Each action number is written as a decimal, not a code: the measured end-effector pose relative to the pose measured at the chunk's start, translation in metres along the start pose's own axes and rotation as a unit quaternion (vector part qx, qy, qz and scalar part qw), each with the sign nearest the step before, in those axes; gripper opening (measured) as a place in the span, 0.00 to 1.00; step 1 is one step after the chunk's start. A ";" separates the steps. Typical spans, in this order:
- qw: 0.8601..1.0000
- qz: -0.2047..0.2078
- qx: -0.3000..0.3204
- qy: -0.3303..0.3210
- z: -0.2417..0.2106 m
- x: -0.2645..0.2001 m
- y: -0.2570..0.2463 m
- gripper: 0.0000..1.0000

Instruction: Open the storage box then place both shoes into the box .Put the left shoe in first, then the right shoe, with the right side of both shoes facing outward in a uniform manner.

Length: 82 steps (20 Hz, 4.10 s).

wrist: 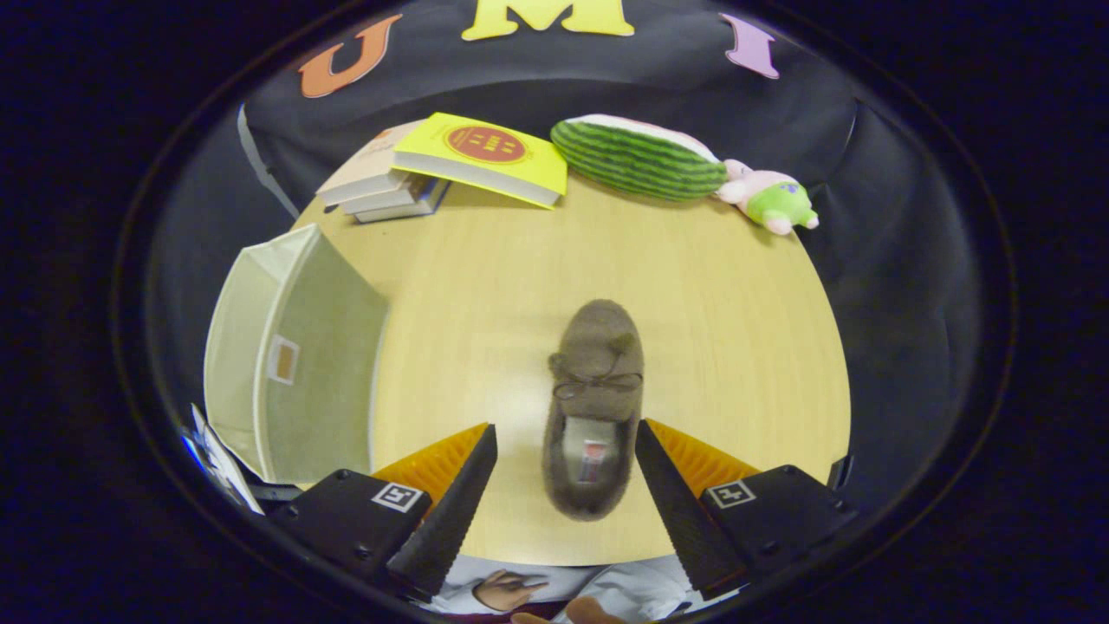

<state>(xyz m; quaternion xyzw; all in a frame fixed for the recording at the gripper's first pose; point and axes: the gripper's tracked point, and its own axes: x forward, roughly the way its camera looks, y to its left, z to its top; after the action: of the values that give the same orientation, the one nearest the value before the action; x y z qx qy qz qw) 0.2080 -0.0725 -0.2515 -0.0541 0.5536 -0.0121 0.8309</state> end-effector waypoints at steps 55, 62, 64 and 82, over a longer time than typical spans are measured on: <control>0.984 0.063 0.013 -0.163 0.049 -0.085 0.267 0.36; 0.937 0.037 -0.010 -0.346 0.067 -0.196 0.208 1.00; 0.923 0.046 0.005 -0.381 0.062 -0.222 0.194 1.00; 0.829 0.012 0.081 -0.553 -0.021 -0.316 0.042 1.00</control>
<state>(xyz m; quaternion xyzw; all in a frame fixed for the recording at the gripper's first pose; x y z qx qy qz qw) 0.0646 -0.0073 0.0261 0.0228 -0.0004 -0.0153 0.9996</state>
